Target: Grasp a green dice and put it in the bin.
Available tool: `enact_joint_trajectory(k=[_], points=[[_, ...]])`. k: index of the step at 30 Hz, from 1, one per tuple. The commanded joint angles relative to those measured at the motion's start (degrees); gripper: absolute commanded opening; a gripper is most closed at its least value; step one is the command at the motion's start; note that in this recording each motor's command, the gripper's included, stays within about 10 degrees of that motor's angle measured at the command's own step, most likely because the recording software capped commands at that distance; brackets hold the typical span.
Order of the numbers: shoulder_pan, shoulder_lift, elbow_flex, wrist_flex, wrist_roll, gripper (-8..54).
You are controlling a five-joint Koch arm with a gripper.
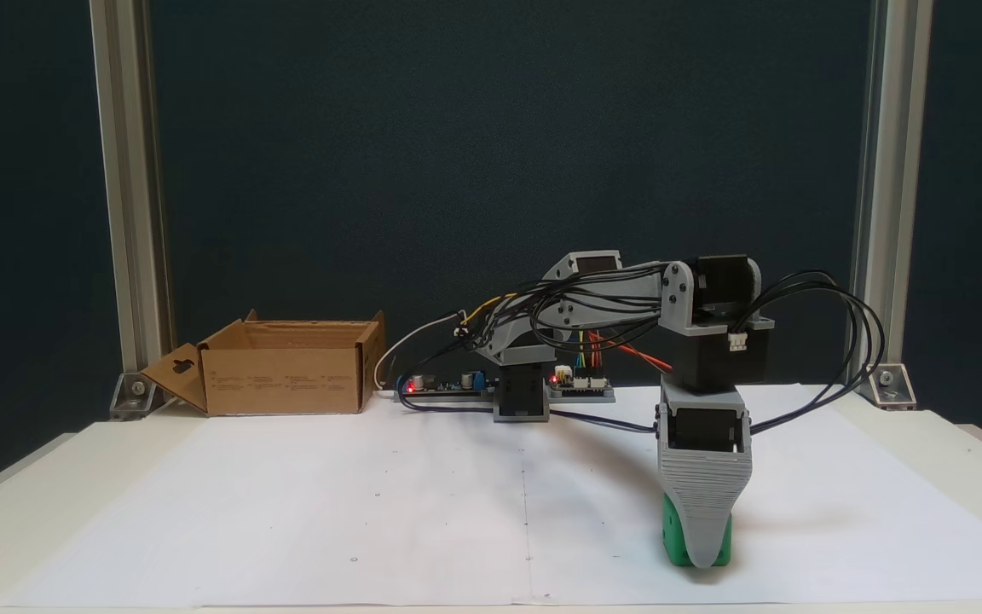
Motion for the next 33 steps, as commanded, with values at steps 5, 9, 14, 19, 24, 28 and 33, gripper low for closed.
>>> enact_joint_trajectory(k=[5,9,14,19,24,28,33], points=[[0.5,0.7,-3.7,-0.1,3.3,30.3],[0.7,0.5,-3.7,-0.2,3.3,30.2],[0.8,0.4,-3.7,-0.3,3.3,30.2],[0.9,0.4,-3.7,-0.2,3.3,18.6],[1.2,0.4,-3.7,-0.2,3.3,11.5],[1.4,0.4,-3.7,-0.2,3.3,11.5],[2.6,1.8,-1.8,-0.4,3.3,11.5]])
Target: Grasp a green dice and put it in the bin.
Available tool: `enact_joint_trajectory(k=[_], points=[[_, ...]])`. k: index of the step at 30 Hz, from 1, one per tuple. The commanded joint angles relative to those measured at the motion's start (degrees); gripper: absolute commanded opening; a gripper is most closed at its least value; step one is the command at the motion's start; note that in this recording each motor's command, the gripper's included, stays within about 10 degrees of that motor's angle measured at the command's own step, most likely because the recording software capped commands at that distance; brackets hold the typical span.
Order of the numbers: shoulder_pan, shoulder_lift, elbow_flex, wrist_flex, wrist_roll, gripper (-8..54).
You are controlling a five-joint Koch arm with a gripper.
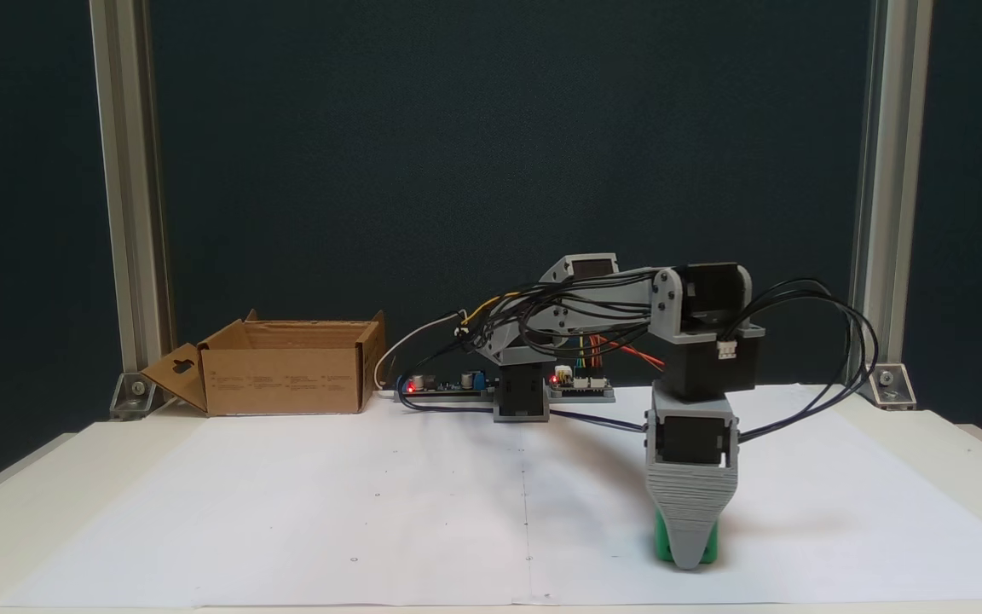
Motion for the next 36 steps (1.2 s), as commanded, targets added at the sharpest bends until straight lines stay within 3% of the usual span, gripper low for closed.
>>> enact_joint_trajectory(k=[1,13,22,36], points=[[1.1,4.7,0.9,-0.5,3.2,11.5],[5.0,37.4,53.3,-29.0,-0.5,11.5],[16.2,61.3,63.8,-27.8,-4.3,11.5],[52.2,76.1,64.2,-6.9,-24.6,11.5]])
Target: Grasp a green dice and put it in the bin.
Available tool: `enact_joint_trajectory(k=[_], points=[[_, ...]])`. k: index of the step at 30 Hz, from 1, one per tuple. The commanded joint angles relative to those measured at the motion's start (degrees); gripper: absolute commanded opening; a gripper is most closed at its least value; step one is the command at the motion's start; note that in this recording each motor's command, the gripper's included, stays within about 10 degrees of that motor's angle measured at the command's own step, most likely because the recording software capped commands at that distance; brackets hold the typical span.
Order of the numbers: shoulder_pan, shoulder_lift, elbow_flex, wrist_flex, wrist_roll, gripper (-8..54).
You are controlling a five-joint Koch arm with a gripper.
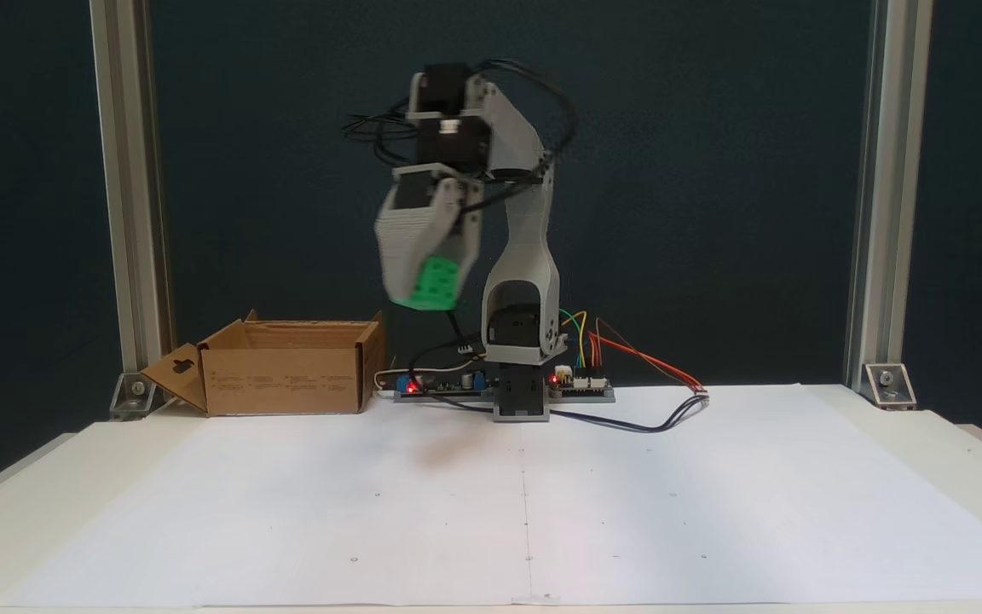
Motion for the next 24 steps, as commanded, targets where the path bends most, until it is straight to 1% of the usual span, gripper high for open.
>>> enact_joint_trajectory(k=[1,9,15,19,24], points=[[6.8,3.3,-0.8,3.8,-7.4,11.5],[30.1,8.0,-1.1,6.9,-19.7,11.5],[45.2,8.0,-6.5,6.3,-27.6,11.5],[53.1,5.7,-6.9,1.8,-30.6,11.5],[59.9,-0.4,-6.9,-3.8,-33.9,11.5]])
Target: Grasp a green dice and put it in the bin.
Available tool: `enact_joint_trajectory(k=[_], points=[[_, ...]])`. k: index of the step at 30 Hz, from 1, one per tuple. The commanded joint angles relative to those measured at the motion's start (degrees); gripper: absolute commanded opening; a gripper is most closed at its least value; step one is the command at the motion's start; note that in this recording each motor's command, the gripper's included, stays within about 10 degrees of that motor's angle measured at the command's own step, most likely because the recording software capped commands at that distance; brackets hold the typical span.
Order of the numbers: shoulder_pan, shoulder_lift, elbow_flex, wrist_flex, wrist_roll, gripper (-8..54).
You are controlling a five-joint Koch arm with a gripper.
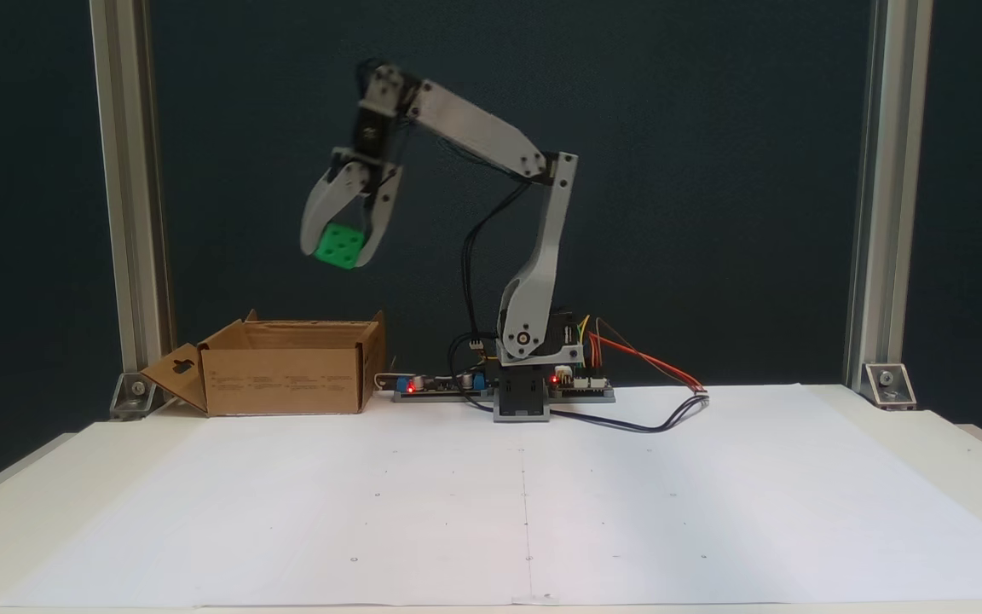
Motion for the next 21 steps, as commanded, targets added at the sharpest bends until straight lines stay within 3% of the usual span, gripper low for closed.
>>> enact_joint_trajectory(k=[1,21], points=[[2.9,-2.4,-3.1,-4.3,-5.2,11.5],[20.3,-22.9,-3.1,-15.0,-13.0,11.5]])
